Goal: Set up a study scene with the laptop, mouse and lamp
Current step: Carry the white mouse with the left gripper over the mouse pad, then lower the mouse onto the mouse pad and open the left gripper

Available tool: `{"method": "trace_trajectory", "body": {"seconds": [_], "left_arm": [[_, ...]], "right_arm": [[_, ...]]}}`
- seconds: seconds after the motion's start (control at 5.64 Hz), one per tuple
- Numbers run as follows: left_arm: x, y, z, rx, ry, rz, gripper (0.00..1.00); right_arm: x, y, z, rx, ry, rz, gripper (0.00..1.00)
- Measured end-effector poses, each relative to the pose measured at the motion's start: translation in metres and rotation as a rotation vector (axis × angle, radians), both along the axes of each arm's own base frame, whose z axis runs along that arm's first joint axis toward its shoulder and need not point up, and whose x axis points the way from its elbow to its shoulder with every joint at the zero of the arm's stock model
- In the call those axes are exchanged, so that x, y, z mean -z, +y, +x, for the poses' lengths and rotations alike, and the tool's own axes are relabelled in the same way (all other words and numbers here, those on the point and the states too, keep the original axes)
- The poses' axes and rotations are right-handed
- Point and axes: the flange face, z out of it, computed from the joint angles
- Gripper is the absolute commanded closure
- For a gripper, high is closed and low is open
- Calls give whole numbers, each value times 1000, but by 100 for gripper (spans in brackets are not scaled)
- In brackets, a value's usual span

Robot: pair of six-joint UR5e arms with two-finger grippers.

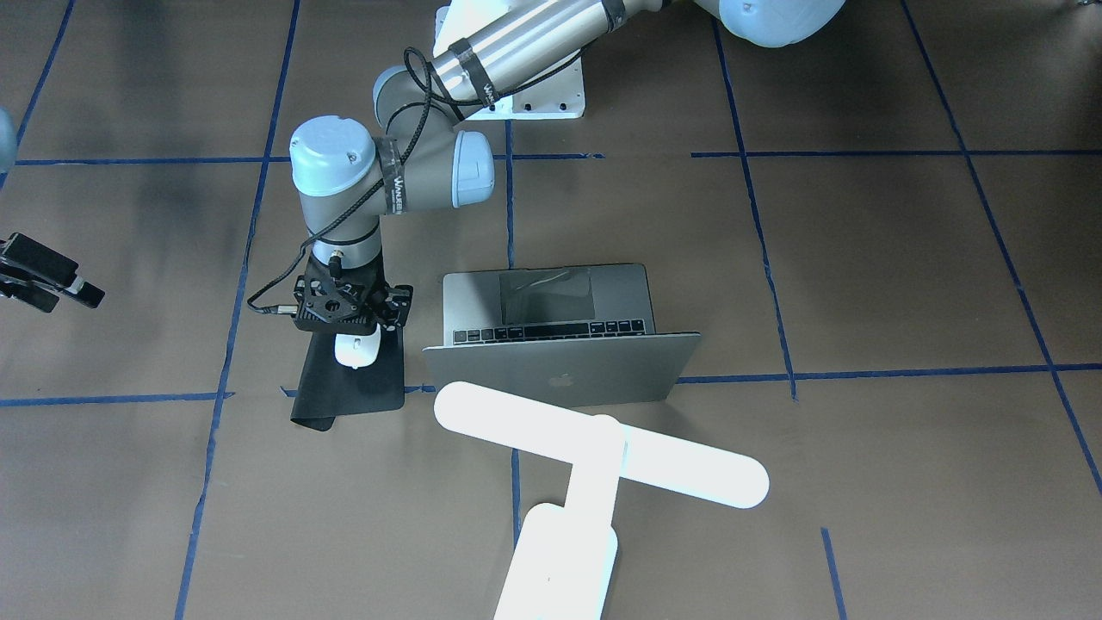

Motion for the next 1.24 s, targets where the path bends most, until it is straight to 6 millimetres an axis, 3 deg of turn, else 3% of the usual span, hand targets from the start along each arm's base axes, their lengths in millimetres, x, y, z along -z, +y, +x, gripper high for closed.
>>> {"method": "trace_trajectory", "body": {"seconds": [0.89,1.24], "left_arm": [[10,-2,6,42,25,4,59],[8,-2,8,45,23,7,45]], "right_arm": [[-2,1,0,-1,3,-2,0],[-2,1,0,0,2,-2,0]]}}
